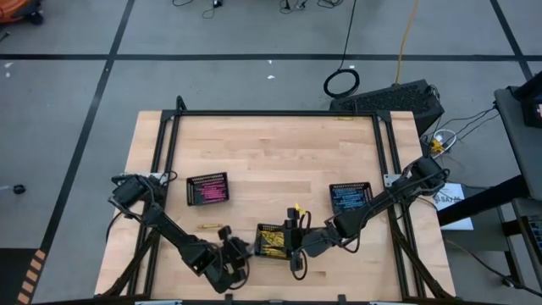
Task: Sort crayons
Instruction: Put the blue crayon into the right black bin
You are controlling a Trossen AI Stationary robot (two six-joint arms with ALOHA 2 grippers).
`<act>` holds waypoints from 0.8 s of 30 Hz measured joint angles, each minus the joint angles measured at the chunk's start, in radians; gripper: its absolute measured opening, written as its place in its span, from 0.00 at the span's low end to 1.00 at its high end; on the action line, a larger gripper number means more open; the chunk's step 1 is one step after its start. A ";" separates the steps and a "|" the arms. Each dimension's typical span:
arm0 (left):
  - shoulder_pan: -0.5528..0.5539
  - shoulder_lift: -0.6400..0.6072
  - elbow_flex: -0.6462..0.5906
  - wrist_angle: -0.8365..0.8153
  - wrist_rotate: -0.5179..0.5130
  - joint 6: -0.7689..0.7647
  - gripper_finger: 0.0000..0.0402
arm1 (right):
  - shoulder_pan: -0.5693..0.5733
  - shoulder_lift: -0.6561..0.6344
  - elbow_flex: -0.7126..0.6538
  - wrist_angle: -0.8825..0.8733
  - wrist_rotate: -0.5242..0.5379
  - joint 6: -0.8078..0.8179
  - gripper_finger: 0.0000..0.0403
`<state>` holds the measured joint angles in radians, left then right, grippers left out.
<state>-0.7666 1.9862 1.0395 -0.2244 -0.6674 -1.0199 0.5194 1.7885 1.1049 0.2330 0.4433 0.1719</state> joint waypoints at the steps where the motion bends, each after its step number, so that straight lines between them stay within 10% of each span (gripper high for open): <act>1: 0.000 0.000 0.001 -0.019 0.000 -0.017 0.42 | 0.000 0.000 0.000 0.000 0.000 0.000 0.49; 16: -0.029 -0.027 -0.001 -0.174 0.072 -0.056 0.03 | 0.033 -0.030 0.000 -0.023 0.002 -0.004 0.49; 24: -0.054 -0.109 -0.009 -0.248 0.093 -0.021 0.02 | 0.046 -0.046 0.000 -0.023 0.001 -0.030 0.49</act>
<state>-0.8204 1.8774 1.0306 -0.4722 -0.5743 -1.0409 0.5652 1.7422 1.1053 0.2101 0.4442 0.1423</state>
